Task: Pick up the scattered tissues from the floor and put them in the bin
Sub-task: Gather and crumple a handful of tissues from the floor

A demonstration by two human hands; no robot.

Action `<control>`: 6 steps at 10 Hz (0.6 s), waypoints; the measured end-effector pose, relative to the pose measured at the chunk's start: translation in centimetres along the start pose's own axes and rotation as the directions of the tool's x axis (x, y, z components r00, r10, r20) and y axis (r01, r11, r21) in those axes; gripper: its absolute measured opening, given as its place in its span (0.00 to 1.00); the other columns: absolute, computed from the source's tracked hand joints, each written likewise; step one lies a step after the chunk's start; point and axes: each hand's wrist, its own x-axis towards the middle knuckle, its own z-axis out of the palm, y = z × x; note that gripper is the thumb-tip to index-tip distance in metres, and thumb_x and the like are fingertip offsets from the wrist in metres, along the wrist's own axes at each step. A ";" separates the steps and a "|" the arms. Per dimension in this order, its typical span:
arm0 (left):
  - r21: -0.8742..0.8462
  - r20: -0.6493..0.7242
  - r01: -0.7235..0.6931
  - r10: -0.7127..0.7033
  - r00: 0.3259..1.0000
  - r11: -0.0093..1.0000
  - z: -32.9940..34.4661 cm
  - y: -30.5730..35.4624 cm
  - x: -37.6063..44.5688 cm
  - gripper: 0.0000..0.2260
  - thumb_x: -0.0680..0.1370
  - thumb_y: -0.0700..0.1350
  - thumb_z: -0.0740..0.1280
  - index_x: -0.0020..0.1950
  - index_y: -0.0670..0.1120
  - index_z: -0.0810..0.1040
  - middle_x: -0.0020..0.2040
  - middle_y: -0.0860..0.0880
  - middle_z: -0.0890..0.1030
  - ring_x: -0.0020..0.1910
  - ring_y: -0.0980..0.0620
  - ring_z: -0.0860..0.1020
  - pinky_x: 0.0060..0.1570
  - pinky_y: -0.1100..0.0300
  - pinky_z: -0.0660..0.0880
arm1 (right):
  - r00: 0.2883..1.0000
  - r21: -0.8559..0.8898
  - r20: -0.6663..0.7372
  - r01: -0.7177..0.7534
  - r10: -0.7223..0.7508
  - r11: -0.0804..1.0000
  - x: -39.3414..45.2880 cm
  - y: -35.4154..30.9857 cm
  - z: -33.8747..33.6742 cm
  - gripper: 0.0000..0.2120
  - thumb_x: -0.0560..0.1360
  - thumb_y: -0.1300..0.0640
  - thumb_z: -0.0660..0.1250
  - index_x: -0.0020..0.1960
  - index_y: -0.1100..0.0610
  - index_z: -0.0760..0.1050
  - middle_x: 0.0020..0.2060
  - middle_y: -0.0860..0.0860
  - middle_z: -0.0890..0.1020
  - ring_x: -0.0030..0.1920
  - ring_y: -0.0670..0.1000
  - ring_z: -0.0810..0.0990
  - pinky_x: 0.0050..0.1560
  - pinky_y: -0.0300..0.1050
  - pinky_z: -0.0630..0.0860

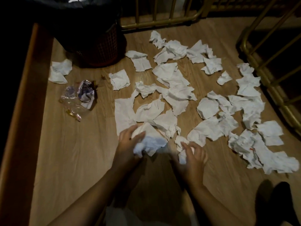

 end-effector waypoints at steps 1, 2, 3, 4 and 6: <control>0.168 0.208 -0.157 0.121 0.971 0.973 1.0 -0.5 -0.6 0.31 0.72 0.47 0.74 0.74 0.50 0.68 0.74 0.49 0.68 0.71 0.57 0.61 0.67 0.58 0.67 | 0.998 -0.050 0.051 0.024 -0.022 0.998 -1.0 0.9 0.5 0.25 0.66 0.44 0.75 0.59 0.48 0.74 0.68 0.52 0.71 0.68 0.55 0.66 0.66 0.51 0.56; 0.268 0.252 -0.083 0.013 0.968 0.960 1.4 -0.4 -0.9 0.31 0.68 0.41 0.77 0.69 0.51 0.74 0.63 0.44 0.76 0.62 0.45 0.73 0.61 0.54 0.71 | 0.996 0.050 0.046 0.076 -0.078 0.996 -0.6 0.4 0.3 0.14 0.67 0.55 0.74 0.49 0.48 0.72 0.50 0.49 0.76 0.55 0.54 0.75 0.58 0.46 0.65; 0.332 0.191 -0.036 -0.030 0.981 0.943 1.0 -0.5 -1.0 0.23 0.65 0.35 0.77 0.58 0.49 0.82 0.54 0.44 0.79 0.56 0.42 0.75 0.57 0.52 0.70 | 1.000 0.232 0.003 -0.010 0.009 0.973 0.0 -0.4 0.2 0.18 0.65 0.69 0.74 0.42 0.51 0.70 0.40 0.47 0.75 0.41 0.54 0.77 0.41 0.45 0.74; 0.222 0.033 0.052 -0.061 0.998 0.974 0.0 -1.0 -1.3 0.13 0.63 0.33 0.76 0.44 0.44 0.82 0.46 0.45 0.79 0.48 0.44 0.77 0.46 0.62 0.70 | 0.983 0.572 -0.023 -0.139 0.185 0.809 1.2 -4.6 -1.7 0.14 0.70 0.64 0.71 0.48 0.50 0.71 0.40 0.48 0.77 0.41 0.49 0.78 0.39 0.46 0.79; -0.121 -0.315 0.167 -0.198 0.928 0.978 -2.1 0.0 -0.9 0.17 0.68 0.34 0.75 0.55 0.45 0.79 0.60 0.49 0.75 0.55 0.55 0.75 0.53 0.77 0.68 | 0.998 0.493 -0.063 0.008 0.027 0.870 6.4 -8.5 -0.5 0.21 0.73 0.61 0.67 0.64 0.51 0.70 0.67 0.50 0.69 0.69 0.47 0.65 0.68 0.42 0.63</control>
